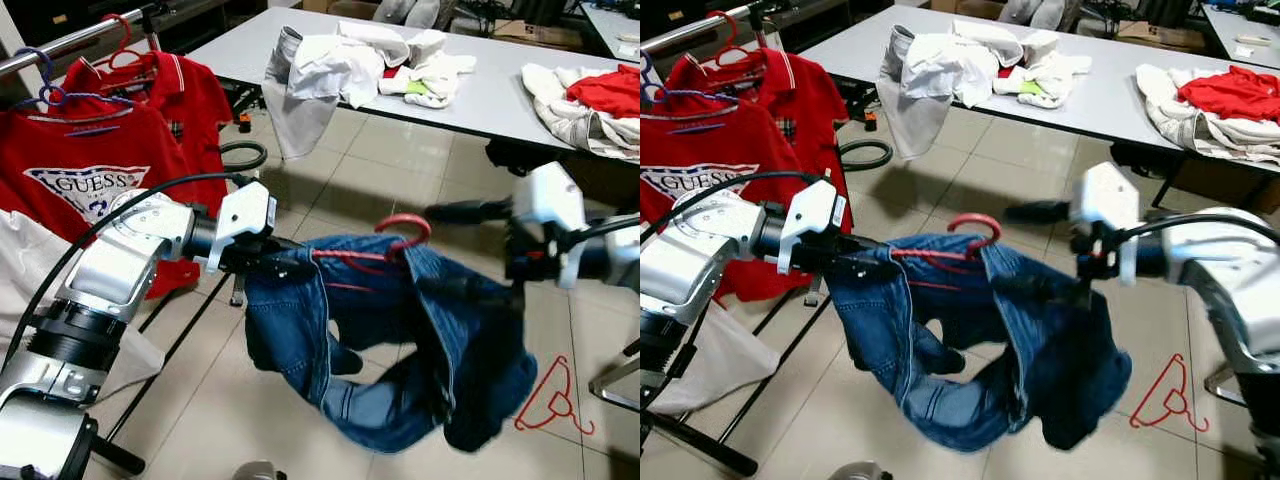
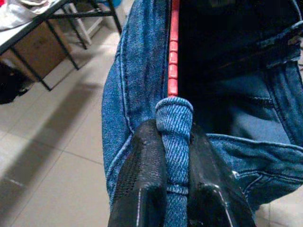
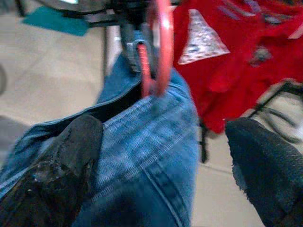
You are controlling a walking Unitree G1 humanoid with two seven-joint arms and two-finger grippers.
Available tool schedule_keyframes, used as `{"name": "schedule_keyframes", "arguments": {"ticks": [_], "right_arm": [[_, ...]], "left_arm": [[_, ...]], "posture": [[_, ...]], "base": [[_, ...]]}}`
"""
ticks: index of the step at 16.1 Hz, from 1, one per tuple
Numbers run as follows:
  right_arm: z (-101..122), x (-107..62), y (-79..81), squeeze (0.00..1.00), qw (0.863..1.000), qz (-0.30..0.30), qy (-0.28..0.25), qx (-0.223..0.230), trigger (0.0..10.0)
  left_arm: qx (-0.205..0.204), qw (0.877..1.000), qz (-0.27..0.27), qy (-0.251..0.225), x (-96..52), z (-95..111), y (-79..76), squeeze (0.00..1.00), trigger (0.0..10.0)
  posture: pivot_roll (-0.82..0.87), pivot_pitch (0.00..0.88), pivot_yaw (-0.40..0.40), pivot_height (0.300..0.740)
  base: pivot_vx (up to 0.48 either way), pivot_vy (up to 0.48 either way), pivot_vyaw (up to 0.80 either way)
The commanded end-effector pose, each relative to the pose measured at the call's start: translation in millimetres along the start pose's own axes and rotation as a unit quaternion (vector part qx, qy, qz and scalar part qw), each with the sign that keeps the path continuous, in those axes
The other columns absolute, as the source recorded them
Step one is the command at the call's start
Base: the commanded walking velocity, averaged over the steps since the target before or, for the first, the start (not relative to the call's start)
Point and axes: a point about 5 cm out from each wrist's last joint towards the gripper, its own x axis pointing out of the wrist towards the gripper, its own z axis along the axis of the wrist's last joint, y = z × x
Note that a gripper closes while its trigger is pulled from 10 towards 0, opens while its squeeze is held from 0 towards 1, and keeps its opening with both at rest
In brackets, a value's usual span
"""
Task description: Hang hanger
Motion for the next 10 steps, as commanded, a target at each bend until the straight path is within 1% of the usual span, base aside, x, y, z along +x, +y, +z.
{"name": "schedule_keyframes", "arguments": {"ticks": [1, 2, 3, 4, 5, 6, 10], "right_arm": [[-2.1, 6.7, -0.3, 0.0, 0.999, 0.027, 0.018, 0.005, 10.0], [-5.6, 9.5, -2.7, 0.0, 0.999, 0.022, 0.034, 0.006, 10.0], [-12.0, 14.6, -7.5, 0.0, 0.998, 0.015, 0.062, 0.007, 4.3], [-12.0, 14.6, -7.5, 0.0, 0.998, 0.015, 0.062, 0.007, 4.3], [-13.7, 16.6, -9.2, 0.0, 0.998, 0.012, 0.068, 0.009, 0.0], [-15.3, 20.1, -9.5, 0.0, 0.997, 0.015, 0.077, 0.01, 0.0], [-13.3, 25.0, -10.1, 0.0, 0.997, 0.017, 0.072, 0.007, 0.0]], "left_arm": [[0.038, 0.999, -0.01, -0.009, 0.7, 18.4, 4.4, 0.0, 0.0], [0.04, 0.999, -0.014, -0.011, 1.4, 20.1, 4.1, 0.0, 0.0], [0.04, 0.999, -0.025, -0.022, 2.5, 24.8, 2.6, 0.0, 0.0], [0.04, 0.999, -0.025, -0.022, 2.5, 24.8, 2.6, 0.0, 0.0], [0.039, 0.998, -0.028, -0.028, 2.7, 27.1, 2.2, 0.0, 0.0], [0.033, 0.998, -0.037, -0.046, 1.8, 32.7, 1.7, 0.0, 0.0], [0.024, 0.997, -0.047, -0.065, -0.2, 37.3, 1.9, 0.0, 0.0]], "posture": [[0.05, 0.006, -0.033, 0.74], [0.05, 0.002, -0.035, 0.74], [0.05, 0.0, -0.037, 0.74], [0.05, 0.0, -0.037, 0.74], [0.05, 0.0, -0.039, 0.74], [0.05, 0.0, -0.041, 0.74], [0.05, 0.0, -0.04, 0.74]], "base": [[0.0, 0.0, 0.0], [0.0, 0.0, 0.0], [0.0, 0.0, 0.0], [0.0, 0.0, 0.0], [0.0, 0.0, 0.0], [0.0, 0.0, 0.0], [0.0, 0.0, 0.0]]}}
